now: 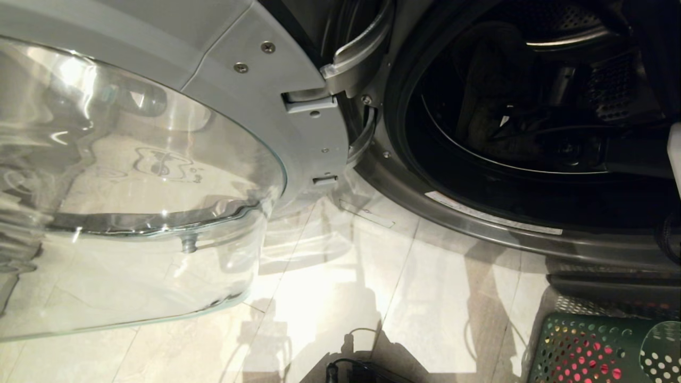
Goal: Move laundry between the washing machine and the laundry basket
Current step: Pick a cloth and place it into the basket
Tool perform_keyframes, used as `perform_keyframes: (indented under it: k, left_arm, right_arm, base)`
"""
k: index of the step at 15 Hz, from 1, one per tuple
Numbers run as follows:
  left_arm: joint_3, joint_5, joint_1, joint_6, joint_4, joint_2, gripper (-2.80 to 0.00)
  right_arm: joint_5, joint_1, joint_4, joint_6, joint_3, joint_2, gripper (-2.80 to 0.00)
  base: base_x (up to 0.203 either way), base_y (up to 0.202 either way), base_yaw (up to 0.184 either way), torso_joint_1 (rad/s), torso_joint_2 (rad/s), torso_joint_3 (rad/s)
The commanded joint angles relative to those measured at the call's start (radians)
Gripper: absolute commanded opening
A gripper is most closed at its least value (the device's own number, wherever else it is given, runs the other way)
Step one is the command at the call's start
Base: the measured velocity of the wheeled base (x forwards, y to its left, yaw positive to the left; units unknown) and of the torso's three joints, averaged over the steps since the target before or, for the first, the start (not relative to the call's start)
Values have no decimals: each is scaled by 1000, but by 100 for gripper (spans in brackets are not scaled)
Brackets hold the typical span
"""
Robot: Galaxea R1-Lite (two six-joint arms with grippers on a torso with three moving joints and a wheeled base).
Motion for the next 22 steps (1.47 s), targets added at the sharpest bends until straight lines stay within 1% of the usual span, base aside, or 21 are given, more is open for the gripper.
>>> perform_keyframes:
  k: [1,2,4,10,15,22]
  left_arm:
    - [0,0,0,0,0,2,-280]
    - [0,0,0,0,0,2,-280]
    - [0,0,0,0,0,2,-280]
    - [0,0,0,0,0,1,-280]
    - [0,0,0,0,0,0,-280]
    - [0,0,0,0,0,0,-280]
  right_arm:
    - [15,4,1,6,4,-14,0]
    - [29,11,2,6,8,-22,0]
    - [32,35,2,5,9,-32,0]
    - [34,157,-3,16,17,-63,0]
    - [35,171,0,22,19,-49,0]
    - [31,165,-8,33,-3,41,0]
  base:
    - [0,0,0,0,0,0]
    - [0,0,0,0,0,0]
    - [0,0,0,0,0,0]
    - [0,0,0,0,0,0]
    - [0,0,0,0,0,0]
    - [0,0,0,0,0,0]
